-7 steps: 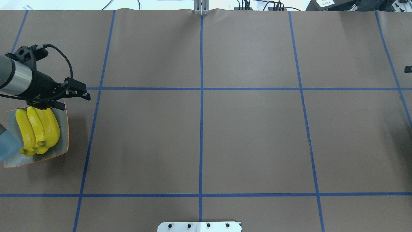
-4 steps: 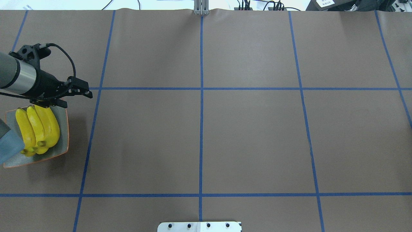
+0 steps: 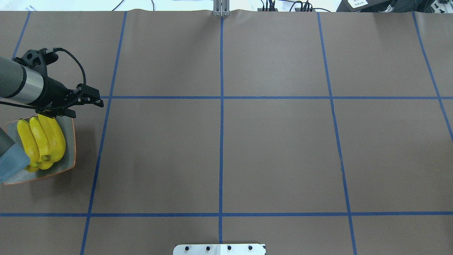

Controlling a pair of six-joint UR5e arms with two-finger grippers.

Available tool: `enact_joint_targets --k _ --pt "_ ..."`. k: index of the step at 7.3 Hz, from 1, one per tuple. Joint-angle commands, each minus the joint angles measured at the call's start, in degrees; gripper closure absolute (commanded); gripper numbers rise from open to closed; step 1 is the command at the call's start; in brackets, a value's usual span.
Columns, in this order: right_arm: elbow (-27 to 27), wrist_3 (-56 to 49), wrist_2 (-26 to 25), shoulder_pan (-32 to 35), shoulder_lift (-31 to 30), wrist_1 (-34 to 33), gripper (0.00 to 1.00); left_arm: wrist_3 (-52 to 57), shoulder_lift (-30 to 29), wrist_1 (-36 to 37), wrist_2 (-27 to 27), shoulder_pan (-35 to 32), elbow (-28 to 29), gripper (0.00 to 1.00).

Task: Transfer all bananas from basket to plate

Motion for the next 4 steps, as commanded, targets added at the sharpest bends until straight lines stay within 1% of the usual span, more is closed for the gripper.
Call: enact_joint_targets --k 1,2,3,4 --pt "0.3 -4.1 -2.0 -0.1 -0.1 -3.9 0.03 -1.0 -0.4 -0.1 0.2 0.1 -0.1 0.0" --pt "0.3 -4.1 -2.0 -0.1 -0.1 -4.0 0.03 -1.0 -0.7 -0.1 0.3 0.5 0.0 0.0" --pt "0.3 -4.3 -2.0 -0.2 0.0 -4.1 0.07 -1.1 -0.8 -0.2 0.2 0.5 0.0 0.0" --pt "0.3 -4.3 -2.0 -0.1 -0.1 -4.2 0.16 -2.2 -0.9 -0.3 0.2 0.5 0.0 0.0"
